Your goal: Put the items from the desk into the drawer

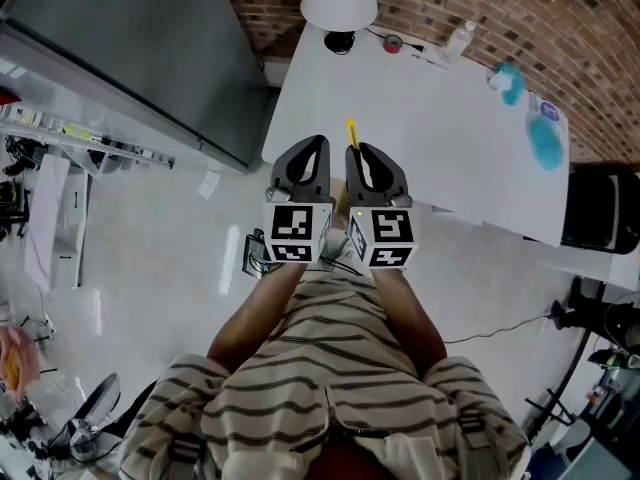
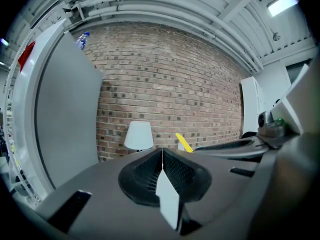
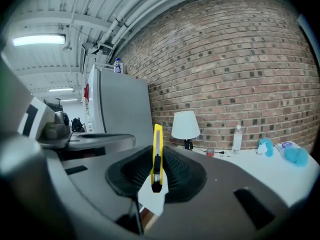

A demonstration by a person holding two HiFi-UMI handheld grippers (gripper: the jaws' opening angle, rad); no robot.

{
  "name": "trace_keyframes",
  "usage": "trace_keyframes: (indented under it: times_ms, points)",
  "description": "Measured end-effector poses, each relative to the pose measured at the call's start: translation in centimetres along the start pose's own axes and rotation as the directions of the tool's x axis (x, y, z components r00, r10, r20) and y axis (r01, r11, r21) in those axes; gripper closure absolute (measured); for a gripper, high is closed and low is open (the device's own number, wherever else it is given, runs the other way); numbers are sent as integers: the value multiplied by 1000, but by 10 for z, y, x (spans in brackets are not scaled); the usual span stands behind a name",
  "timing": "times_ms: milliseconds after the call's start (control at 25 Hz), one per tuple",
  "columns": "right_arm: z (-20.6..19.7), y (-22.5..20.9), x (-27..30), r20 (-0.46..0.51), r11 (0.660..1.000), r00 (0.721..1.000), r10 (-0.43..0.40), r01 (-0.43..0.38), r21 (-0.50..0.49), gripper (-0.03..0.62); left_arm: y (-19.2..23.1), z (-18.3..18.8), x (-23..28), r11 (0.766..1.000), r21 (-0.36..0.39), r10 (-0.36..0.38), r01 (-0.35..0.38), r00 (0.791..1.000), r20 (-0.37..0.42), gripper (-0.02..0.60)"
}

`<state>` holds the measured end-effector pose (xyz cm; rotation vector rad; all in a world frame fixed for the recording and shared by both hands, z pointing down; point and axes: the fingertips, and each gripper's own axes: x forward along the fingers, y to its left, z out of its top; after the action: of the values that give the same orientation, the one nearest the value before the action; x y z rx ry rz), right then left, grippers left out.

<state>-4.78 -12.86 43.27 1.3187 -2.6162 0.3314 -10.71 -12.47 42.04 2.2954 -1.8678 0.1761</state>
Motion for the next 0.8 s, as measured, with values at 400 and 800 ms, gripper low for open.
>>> trace_keyframes:
  times_ms: [400, 800]
  points:
    - [-45, 15, 16, -108, 1000, 994, 17, -20, -22, 526, 20, -38, -6, 998, -54, 32, -36, 997, -69, 574]
    - [-81, 24, 25, -206, 998, 978, 28, -38, -44, 526, 23, -70, -3, 994, -106, 24, -38, 992, -125, 574]
